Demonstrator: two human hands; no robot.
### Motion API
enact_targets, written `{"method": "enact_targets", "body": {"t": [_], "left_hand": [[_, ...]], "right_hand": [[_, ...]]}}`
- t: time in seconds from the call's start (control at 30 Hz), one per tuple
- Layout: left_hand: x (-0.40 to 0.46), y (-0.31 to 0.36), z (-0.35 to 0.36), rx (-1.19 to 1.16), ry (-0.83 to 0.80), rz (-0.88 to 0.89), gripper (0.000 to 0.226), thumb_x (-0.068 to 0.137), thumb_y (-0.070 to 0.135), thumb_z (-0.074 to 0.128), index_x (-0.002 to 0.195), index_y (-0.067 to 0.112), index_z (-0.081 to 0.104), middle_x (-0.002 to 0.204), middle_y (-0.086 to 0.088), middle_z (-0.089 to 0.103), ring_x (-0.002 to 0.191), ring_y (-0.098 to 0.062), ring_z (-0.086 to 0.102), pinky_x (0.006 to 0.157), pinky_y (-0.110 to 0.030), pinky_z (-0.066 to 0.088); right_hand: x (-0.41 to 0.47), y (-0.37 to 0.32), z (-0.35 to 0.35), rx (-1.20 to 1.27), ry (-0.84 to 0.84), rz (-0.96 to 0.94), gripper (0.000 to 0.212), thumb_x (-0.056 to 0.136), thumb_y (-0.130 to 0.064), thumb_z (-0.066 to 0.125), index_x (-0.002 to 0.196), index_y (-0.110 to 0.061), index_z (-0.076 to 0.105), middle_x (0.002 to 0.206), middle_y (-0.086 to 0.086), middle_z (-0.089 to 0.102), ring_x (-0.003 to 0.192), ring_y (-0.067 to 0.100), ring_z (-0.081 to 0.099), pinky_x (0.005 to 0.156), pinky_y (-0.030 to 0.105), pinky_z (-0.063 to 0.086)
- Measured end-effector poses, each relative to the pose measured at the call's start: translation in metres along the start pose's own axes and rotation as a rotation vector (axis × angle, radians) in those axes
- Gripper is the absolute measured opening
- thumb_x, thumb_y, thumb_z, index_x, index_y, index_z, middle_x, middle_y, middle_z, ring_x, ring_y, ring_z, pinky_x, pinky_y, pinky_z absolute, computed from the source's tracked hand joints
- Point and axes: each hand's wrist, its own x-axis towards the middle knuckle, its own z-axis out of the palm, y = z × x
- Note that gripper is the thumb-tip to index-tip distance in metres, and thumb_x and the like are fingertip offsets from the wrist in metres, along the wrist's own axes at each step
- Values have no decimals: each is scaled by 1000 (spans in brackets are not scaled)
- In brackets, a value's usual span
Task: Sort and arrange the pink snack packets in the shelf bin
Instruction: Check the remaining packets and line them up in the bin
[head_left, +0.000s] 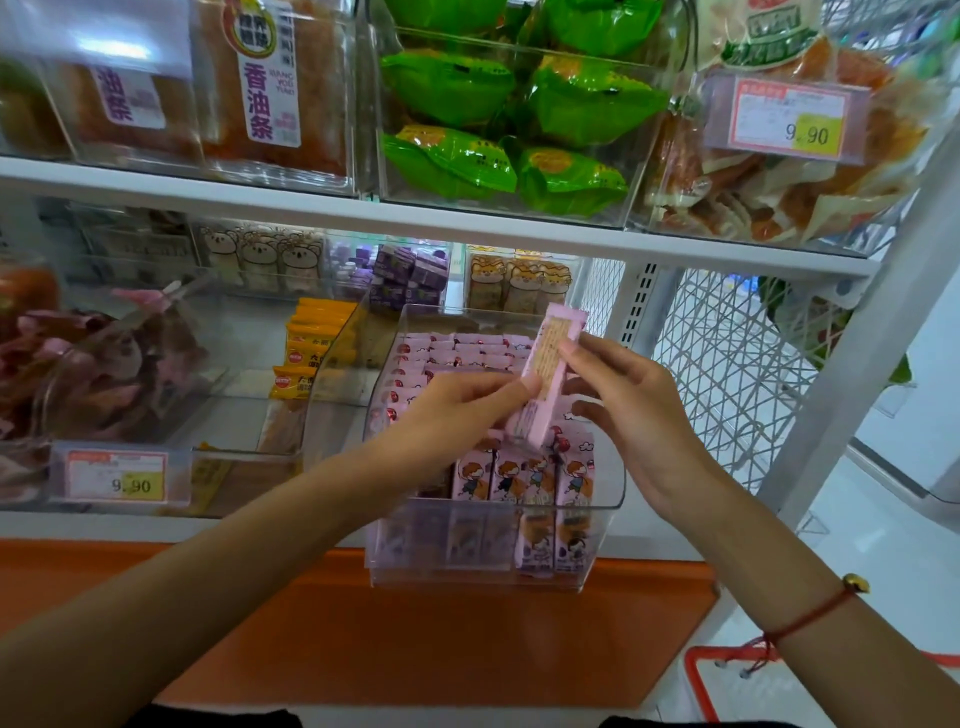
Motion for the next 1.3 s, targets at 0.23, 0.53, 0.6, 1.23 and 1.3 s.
{"method": "enact_targets", "body": {"t": [0.23, 0.53, 0.6, 1.23, 1.3], "left_hand": [[4, 5, -1, -110, -30, -273, 57, 56, 69, 67, 91, 24, 72, 81, 9, 75, 71, -4, 71, 54, -17, 52], [4, 3, -7, -21, -47, -168, 39, 66, 61, 66, 77, 26, 75, 79, 8, 75, 69, -4, 70, 58, -15, 54], [3, 2, -10, 76, -39, -32, 22, 82, 49, 62, 83, 32, 75, 83, 11, 74, 75, -1, 69, 66, -15, 54], [-3, -2, -13, 534, 426, 429, 39, 82, 36, 67, 120, 37, 57, 106, 21, 55, 95, 4, 47, 80, -3, 35], [-5, 1, -10, 606, 452, 492, 43, 79, 35, 71, 120, 34, 60, 101, 22, 50, 94, 0, 41, 79, 1, 28]], "right_hand": [[1, -1, -1, 6, 37, 60, 36, 81, -37, 70, 104, -10, 67, 79, 4, 74, 72, 15, 71, 60, 19, 51], [0, -3, 2, -47, 24, 0, 30, 86, -36, 65, 109, -16, 62, 82, 0, 74, 73, 11, 71, 64, 21, 52], [-1, -3, 3, -69, 9, -45, 25, 88, -32, 63, 111, -23, 59, 82, -3, 75, 75, 6, 70, 63, 16, 52], [-12, -11, 10, -268, -9, -156, 62, 64, -65, 62, 115, -31, 55, 94, -14, 66, 84, 3, 66, 72, 24, 54], [-11, -11, 10, -152, 0, -69, 44, 79, -54, 61, 108, -21, 63, 75, -6, 69, 66, 8, 65, 58, 19, 52]]}}
